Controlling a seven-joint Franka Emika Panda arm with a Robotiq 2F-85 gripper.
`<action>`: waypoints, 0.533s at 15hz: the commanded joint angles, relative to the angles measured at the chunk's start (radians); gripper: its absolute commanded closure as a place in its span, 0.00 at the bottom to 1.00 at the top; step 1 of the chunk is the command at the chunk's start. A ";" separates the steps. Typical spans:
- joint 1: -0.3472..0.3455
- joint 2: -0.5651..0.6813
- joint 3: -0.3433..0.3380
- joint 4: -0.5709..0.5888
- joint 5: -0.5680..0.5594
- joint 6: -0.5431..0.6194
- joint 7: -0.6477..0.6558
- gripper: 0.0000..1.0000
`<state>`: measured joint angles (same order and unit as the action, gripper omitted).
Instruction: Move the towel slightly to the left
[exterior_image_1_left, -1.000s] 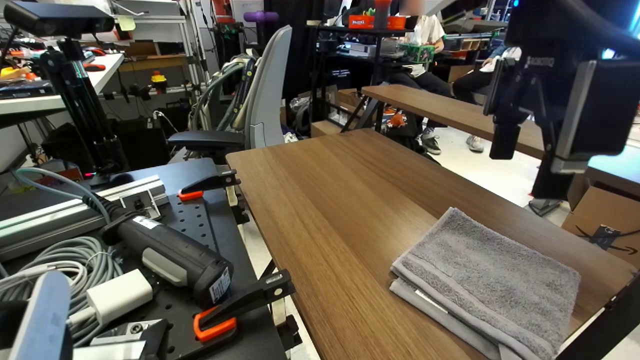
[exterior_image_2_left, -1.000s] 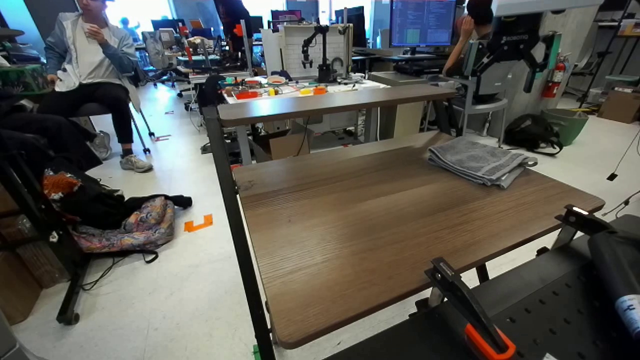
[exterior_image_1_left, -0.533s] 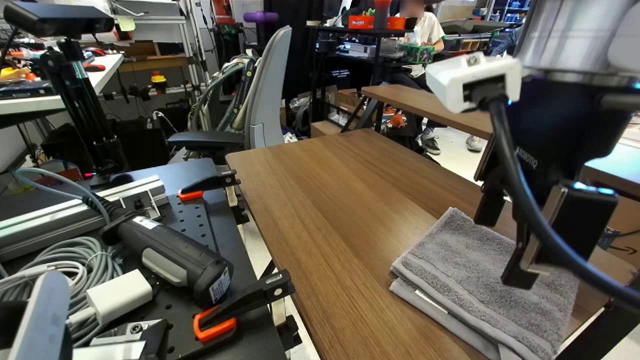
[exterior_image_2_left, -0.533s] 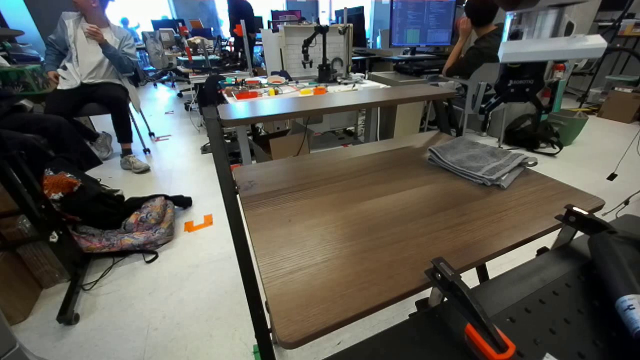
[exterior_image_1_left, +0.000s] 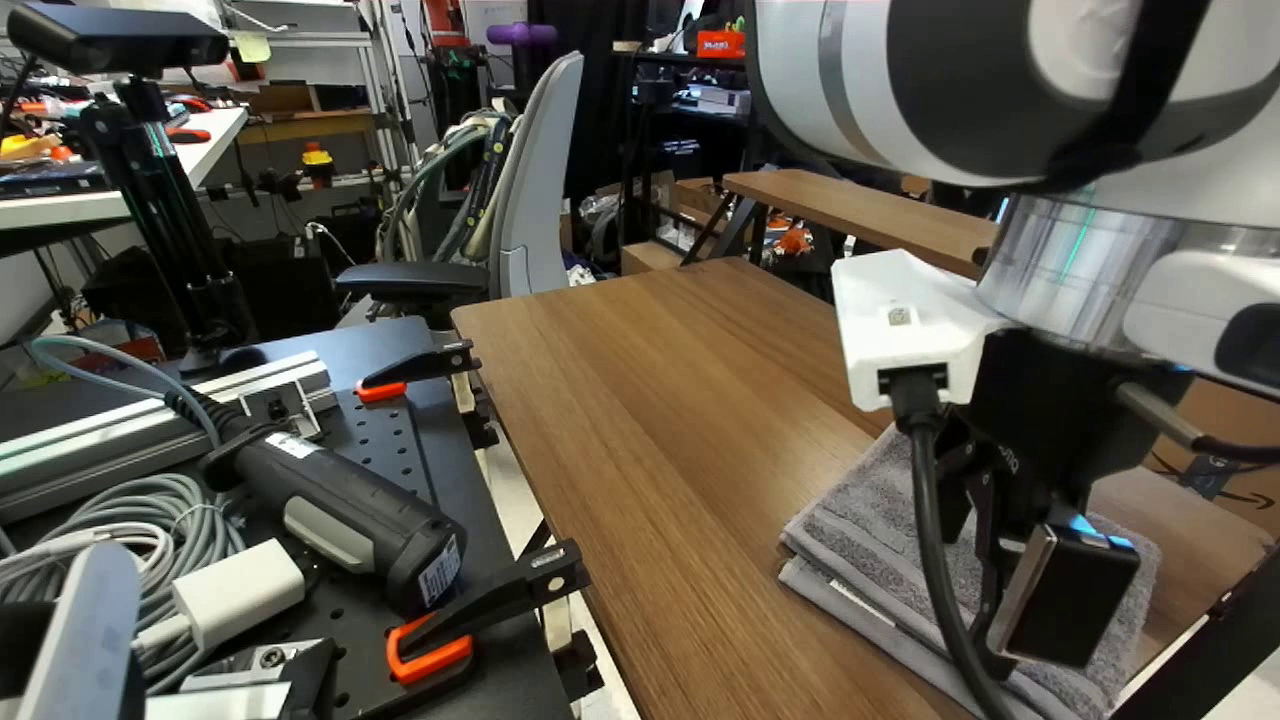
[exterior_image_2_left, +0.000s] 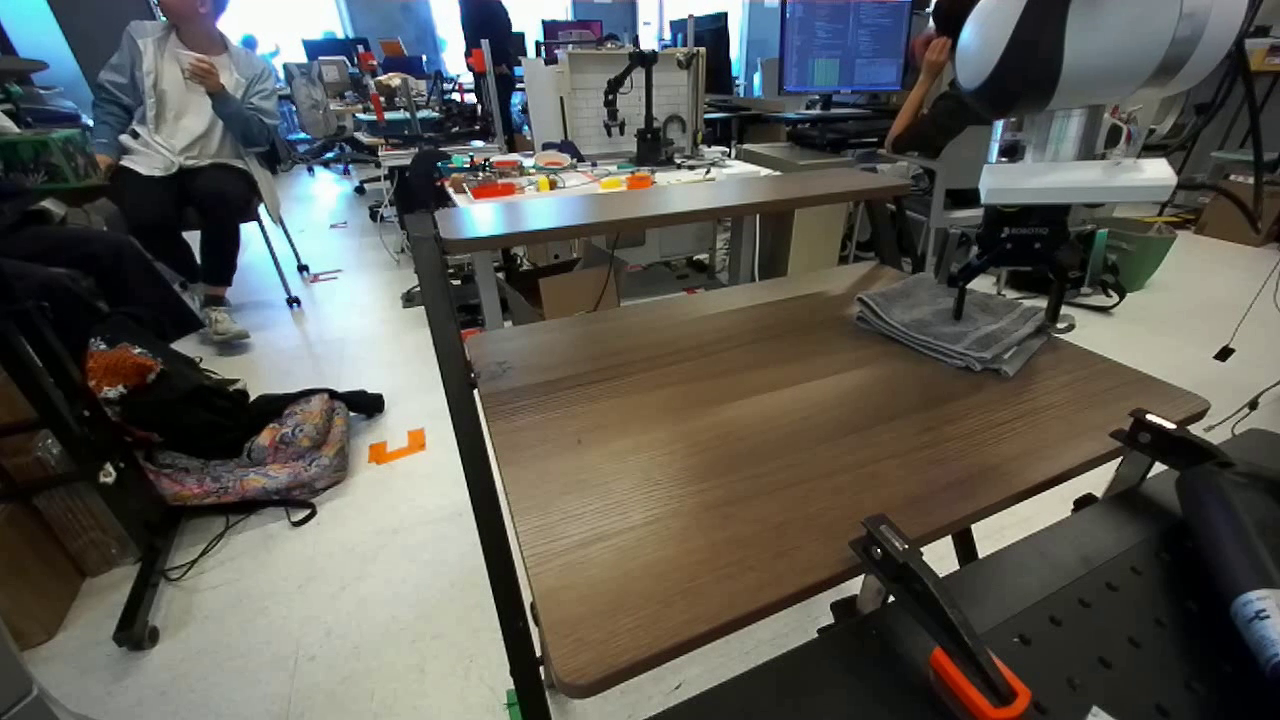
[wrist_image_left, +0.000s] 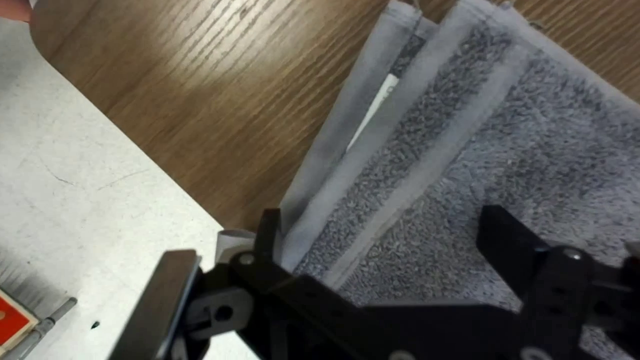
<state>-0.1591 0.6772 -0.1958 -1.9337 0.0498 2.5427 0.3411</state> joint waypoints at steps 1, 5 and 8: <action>-0.004 0.038 0.015 0.020 0.032 0.058 -0.032 0.00; -0.006 0.021 0.042 -0.030 0.036 0.048 -0.067 0.00; -0.014 -0.023 0.083 -0.104 0.051 0.043 -0.137 0.00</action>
<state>-0.1581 0.7013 -0.1564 -1.9576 0.0617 2.5835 0.2862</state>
